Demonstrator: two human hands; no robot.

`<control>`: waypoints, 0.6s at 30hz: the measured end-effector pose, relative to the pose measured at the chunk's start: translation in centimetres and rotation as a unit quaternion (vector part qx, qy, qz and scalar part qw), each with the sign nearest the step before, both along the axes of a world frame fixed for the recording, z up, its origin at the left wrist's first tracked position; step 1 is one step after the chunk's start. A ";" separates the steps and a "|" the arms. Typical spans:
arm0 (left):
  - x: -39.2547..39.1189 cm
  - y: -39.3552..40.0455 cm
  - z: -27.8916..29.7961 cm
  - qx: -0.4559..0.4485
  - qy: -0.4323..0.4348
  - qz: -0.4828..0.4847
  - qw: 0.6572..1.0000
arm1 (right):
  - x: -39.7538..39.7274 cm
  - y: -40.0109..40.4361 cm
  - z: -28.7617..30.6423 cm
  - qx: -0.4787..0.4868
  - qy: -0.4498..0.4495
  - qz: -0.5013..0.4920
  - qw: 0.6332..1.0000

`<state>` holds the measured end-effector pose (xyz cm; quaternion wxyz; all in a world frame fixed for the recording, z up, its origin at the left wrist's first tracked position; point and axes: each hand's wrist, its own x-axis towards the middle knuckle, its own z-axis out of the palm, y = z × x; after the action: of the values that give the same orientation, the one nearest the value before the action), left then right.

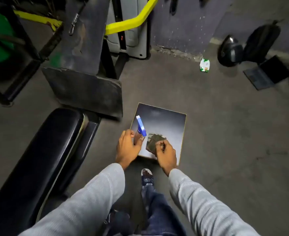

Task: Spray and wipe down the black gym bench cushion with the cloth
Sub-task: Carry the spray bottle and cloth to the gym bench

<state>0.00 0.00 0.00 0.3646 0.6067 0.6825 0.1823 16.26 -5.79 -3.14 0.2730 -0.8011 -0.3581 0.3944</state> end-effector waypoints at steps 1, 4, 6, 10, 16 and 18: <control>0.4 0.5 -0.7 -0.008 0.008 0.014 1.000 | 0.5 0.6 -0.7 -0.015 -0.006 0.006 1.000; 1.2 1.5 -2.9 -0.036 0.044 0.045 0.997 | 1.6 2.0 -3.7 -0.077 -0.034 0.031 0.996; 1.5 2.0 -4.7 -0.056 0.045 0.045 0.996 | 2.2 3.0 -6.0 -0.110 -0.027 0.026 0.993; 2.1 2.6 -7.7 -0.061 0.046 0.018 0.997 | 3.1 4.6 -10.3 -0.152 -0.032 -0.029 0.987; 3.0 2.6 -9.6 -0.049 0.056 0.016 0.997 | 3.3 4.8 -13.1 -0.198 -0.036 -0.079 0.976; 3.3 2.5 -9.6 -0.043 0.042 0.020 0.998 | 3.2 4.8 -13.4 -0.201 -0.009 -0.106 0.974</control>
<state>3.26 2.55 -9.62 0.3580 0.5836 0.7164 0.1342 19.41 -1.03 -16.55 0.1433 -0.8766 -0.1867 0.4196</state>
